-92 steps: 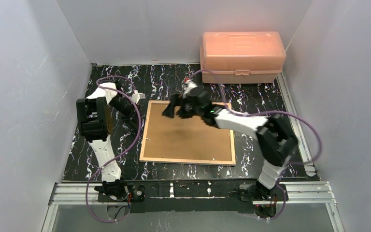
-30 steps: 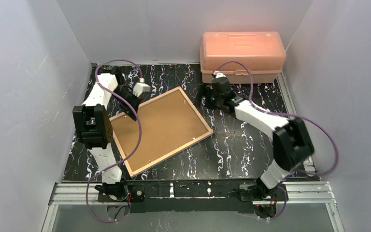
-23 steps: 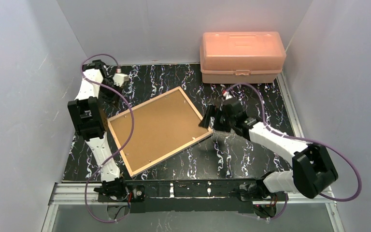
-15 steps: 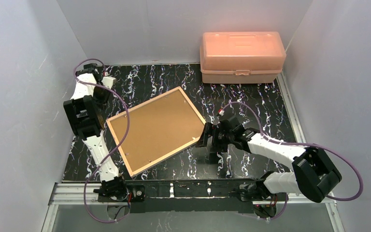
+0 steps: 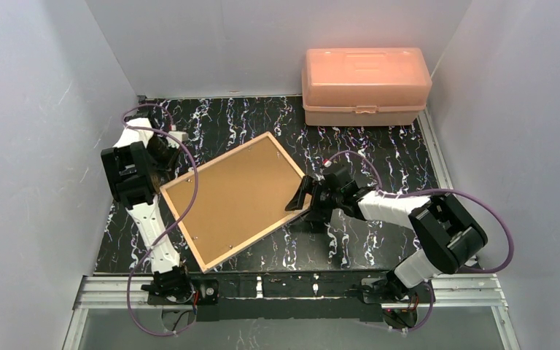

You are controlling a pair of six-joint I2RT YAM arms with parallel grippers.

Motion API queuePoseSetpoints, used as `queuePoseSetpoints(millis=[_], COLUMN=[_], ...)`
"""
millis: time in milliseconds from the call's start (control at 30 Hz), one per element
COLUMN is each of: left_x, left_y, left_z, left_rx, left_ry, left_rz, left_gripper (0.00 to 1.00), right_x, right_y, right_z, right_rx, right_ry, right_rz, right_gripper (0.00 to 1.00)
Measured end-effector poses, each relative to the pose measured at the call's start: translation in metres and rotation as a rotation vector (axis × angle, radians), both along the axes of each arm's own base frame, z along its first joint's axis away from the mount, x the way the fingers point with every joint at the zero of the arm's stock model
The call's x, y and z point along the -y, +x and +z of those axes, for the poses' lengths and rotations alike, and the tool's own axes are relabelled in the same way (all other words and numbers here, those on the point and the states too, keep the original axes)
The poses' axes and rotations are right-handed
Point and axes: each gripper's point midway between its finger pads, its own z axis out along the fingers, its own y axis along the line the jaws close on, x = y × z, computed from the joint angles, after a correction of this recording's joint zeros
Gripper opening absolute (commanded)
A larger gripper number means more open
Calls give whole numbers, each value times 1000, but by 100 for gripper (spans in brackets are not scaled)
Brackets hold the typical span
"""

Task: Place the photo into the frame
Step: Adjust the photo frame at the center of the board.

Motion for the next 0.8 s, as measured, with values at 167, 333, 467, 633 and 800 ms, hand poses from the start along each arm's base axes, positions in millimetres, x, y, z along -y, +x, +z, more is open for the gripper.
queuePoseSetpoints(millis=[167,333,467,633,800], left_x=[20,54,91,122,144], left_y=[-28,-65,-97,-115,-123], left_z=[0,0,-1,0,2], left_rx=[-49,-113,-205,-263,-275], left_ry=[-61,-134,-211,-273,-308], left_rz=[-50,-127,-190,-239,-263], left_gripper=[0,0,0,0,0], right_x=[12,30,42,50,48], right_y=[34,68,93,113,131], right_z=[5,16,28,25,20], right_rx=[23,78,127,135,136], right_ry=[-2,-32,-35,-54,-81], right_rz=[-90,-158,-204,-226,-215], right_gripper=[99,99,99,99,99])
